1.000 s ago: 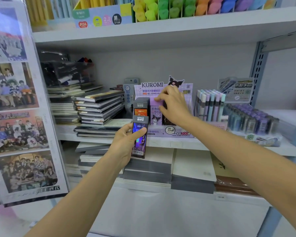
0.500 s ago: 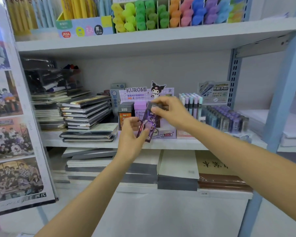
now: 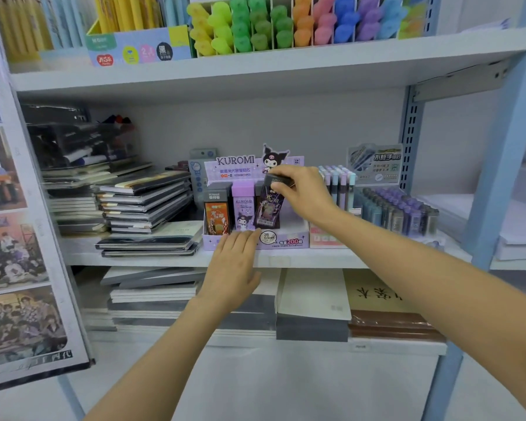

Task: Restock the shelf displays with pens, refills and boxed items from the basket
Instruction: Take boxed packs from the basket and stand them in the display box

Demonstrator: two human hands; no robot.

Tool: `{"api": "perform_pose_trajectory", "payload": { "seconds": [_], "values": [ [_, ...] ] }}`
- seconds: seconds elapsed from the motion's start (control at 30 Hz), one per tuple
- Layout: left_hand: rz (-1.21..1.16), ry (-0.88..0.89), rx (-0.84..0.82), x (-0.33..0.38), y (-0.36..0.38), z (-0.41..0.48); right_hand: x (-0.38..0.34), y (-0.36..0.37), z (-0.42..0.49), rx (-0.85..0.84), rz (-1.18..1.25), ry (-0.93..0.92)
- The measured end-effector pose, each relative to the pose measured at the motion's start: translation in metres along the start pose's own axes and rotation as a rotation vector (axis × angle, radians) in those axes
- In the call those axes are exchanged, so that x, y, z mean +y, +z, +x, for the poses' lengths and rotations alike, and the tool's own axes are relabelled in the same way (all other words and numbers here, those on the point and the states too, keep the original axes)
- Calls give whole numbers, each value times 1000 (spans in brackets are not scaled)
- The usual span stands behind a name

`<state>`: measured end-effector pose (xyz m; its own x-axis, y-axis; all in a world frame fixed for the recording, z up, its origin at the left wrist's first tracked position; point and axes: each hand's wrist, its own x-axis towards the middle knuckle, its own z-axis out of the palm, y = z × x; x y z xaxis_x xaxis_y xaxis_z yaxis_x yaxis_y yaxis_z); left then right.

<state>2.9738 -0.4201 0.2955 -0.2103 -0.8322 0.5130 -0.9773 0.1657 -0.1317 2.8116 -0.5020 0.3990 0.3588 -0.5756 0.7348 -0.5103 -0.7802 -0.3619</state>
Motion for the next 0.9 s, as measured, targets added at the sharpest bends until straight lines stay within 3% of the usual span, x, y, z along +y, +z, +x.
{"api": "perform_pose_trajectory", "payload": {
  "seconds": [0.3, 0.5, 0.63, 0.73, 0.9],
  "values": [
    [-39, 22, 48, -1, 7, -3, 4, -2, 10, -151, -69, -22],
    [-23, 18, 35, 0, 7, -3, 1, 13, 3, -84, -95, -56],
    [-20, 18, 36, 1, 7, -3, 4, 19, -5, -38, -282, -108],
    [-22, 12, 36, 2, 7, -3, 2, 17, -6, -94, -353, -111],
    [-130, -34, 79, 16, 8, -10, -4, 4, -55, -74, -282, -237]
  ]
}}
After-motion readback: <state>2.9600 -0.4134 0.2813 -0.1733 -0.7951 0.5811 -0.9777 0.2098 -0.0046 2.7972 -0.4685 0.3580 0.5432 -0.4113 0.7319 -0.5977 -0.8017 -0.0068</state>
